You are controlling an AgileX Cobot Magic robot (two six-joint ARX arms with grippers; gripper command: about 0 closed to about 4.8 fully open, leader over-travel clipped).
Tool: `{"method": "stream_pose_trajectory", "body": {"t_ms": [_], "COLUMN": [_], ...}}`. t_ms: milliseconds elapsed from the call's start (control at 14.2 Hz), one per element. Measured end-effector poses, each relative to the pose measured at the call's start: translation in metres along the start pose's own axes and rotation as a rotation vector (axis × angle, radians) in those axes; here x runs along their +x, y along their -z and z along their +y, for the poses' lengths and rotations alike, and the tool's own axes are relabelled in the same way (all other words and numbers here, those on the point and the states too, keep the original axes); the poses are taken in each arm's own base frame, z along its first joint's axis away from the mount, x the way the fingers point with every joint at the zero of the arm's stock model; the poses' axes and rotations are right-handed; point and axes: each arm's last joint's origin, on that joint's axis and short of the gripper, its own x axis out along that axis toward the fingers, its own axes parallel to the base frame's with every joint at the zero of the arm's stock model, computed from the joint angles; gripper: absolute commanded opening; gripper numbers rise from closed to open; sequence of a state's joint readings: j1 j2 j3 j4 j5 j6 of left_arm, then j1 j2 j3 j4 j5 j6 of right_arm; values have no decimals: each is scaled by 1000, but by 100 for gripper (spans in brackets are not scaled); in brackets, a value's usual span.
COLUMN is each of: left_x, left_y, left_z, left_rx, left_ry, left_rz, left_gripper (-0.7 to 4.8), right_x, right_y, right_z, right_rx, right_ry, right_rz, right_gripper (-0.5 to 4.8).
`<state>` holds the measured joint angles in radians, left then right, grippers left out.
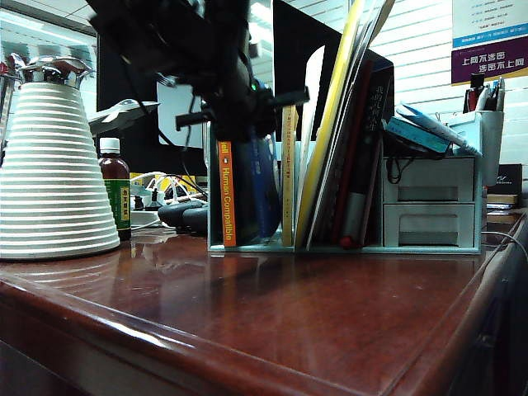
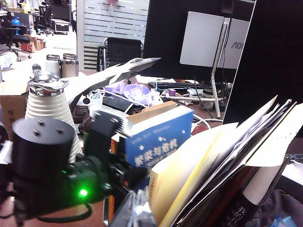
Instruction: Pick up the blue book and put it on the bookshelf.
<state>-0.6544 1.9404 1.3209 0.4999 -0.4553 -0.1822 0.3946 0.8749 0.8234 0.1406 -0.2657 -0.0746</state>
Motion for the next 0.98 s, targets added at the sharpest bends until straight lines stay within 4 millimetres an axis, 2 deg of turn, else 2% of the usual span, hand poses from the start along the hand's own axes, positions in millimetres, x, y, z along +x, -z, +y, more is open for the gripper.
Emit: {"method": "stream_pose_trajectory", "body": {"t_ms": [70, 140, 281, 421, 492, 562, 632, 773, 843, 913, 983], "left_x": [2, 2, 2, -1, -1, -1, -8, -27, -38, -51, -67], "left_y": [2, 3, -3, -18, -17, -17, -27, -62, -80, -100, -119], "left_z": [-1, -1, -2, -3, -3, -3, -4, -3, -1, 3, 6], "left_rx": [9, 14, -5, -37, -34, -10, 26, 51, 37, 18, 11], "left_ry": [4, 5, 13, 27, 27, 25, 28, 39, 42, 44, 48], "left_rz": [4, 10, -29, -100, -95, -84, -100, -185, -228, -273, -308], "left_gripper": [31, 130, 186, 189, 195, 225, 225, 225, 201, 10, -8], "right_x": [0, 0, 0, 0, 0, 0, 0, 0, 0, 0, 0], "right_y": [0, 0, 0, 0, 0, 0, 0, 0, 0, 0, 0], "right_z": [0, 0, 0, 1, 1, 1, 1, 1, 1, 1, 1], "right_rx": [0, 0, 0, 0, 0, 0, 0, 0, 0, 0, 0], "right_ry": [0, 0, -1, -19, -21, -23, -23, -23, -23, -23, -23], "right_rz": [1, 0, 1, -1, -1, -1, -1, -1, -1, -1, -1], "right_gripper": [-1, -1, -1, -1, -1, -1, -1, -1, -1, -1, -1]}}
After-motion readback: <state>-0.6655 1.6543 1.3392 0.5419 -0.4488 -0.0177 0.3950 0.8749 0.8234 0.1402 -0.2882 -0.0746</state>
